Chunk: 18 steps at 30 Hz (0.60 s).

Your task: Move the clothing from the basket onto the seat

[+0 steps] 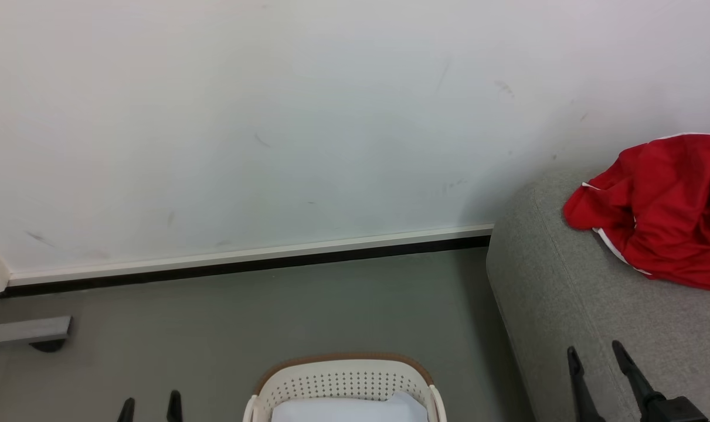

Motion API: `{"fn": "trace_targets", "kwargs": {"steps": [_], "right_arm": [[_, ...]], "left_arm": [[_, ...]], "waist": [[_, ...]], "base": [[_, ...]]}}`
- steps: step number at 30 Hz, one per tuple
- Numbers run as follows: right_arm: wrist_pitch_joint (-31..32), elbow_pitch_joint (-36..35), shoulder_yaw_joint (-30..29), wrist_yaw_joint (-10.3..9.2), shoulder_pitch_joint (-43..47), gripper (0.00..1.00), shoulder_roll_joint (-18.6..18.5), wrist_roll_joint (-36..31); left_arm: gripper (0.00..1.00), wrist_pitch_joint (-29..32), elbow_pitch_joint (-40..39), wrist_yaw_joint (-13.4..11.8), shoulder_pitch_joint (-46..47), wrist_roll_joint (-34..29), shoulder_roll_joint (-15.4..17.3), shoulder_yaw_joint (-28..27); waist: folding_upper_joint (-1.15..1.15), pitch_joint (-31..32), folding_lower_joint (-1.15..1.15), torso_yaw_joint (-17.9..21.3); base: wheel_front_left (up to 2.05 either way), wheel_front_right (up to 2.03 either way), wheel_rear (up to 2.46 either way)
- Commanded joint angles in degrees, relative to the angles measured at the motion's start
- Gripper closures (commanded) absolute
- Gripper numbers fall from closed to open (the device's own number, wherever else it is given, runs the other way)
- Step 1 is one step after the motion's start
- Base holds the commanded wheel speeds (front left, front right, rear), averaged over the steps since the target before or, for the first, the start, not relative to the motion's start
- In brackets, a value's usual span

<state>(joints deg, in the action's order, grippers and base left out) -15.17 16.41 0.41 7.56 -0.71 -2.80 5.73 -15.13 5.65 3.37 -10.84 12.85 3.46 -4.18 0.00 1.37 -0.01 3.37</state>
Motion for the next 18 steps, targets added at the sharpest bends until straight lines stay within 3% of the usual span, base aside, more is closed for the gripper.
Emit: {"fn": "trace_targets", "kwargs": {"steps": [1, 11, 12, 18], "right_arm": [[0.0, 0.5, 0.7, -0.14, 0.8, 0.00, -0.2, 0.3], [0.0, 1.5, 1.4, -0.14, 0.6, 0.00, -0.2, 0.8], [0.0, 1.5, 1.3, 0.00, 0.0, 1.00, 0.0, 0.5], [0.1, 3.9, 1.3, 0.00, 1.0, 1.00, 0.5, 0.7]], "left_arm": [[0.00, 0.0, 0.6, 0.5, 0.2, -0.7, -0.1, -0.4], [0.00, 0.0, 2.5, 2.1, 0.8, -1.0, -0.4, -1.0], [1.00, 0.0, 2.6, 2.1, 0.4, -0.7, -0.6, -0.8], [1.00, 0.2, 5.2, 2.1, -0.1, -0.5, -1.3, -0.6]], "waist": [[0.00, 0.0, 0.01, 0.0], [0.00, 0.4, 0.01, -1.1], [0.00, 0.4, 0.01, -1.1], [0.00, 0.4, 0.01, -1.1]], "base": [[0.00, 0.00, 0.00], [0.00, 0.00, 0.00], [0.00, 0.00, 0.00], [0.00, 0.00, 0.00]]}}
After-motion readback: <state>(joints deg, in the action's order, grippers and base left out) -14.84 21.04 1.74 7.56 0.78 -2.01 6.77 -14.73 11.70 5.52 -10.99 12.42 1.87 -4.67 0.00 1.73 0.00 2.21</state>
